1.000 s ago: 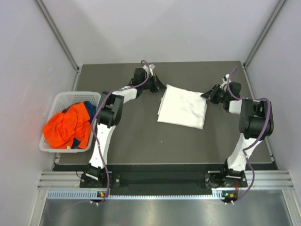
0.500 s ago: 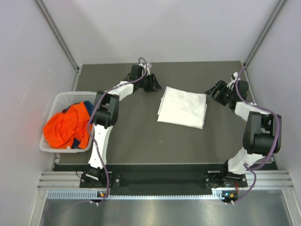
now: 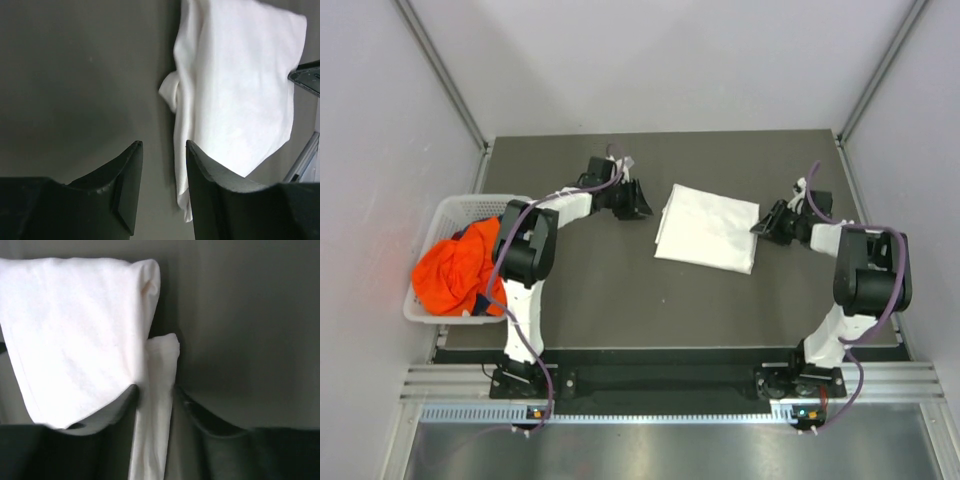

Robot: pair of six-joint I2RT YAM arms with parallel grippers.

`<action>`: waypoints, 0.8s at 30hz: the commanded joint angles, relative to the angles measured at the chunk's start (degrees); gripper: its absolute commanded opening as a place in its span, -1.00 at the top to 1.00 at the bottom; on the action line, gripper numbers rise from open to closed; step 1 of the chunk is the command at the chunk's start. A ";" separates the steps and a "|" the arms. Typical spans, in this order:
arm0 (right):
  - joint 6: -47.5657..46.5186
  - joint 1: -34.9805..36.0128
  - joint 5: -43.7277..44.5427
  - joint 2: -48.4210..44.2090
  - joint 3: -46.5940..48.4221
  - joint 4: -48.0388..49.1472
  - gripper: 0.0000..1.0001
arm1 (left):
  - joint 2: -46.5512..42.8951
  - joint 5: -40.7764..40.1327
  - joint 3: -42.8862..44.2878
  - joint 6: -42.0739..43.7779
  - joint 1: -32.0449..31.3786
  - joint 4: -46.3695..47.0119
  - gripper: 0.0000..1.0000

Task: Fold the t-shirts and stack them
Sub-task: Fold the tshirt

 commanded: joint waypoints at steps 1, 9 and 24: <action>-1.48 0.70 -2.08 1.99 -1.90 2.97 0.40 | -3.97 3.09 -4.14 -1.95 1.14 3.20 0.10; -3.24 0.70 -7.62 5.50 0.29 5.00 0.94 | -8.98 7.85 -11.01 -5.74 5.27 7.08 0.08; -0.71 6.76 -9.56 12.80 11.89 3.41 0.92 | -4.51 12.24 -10.13 -2.57 5.27 2.50 0.01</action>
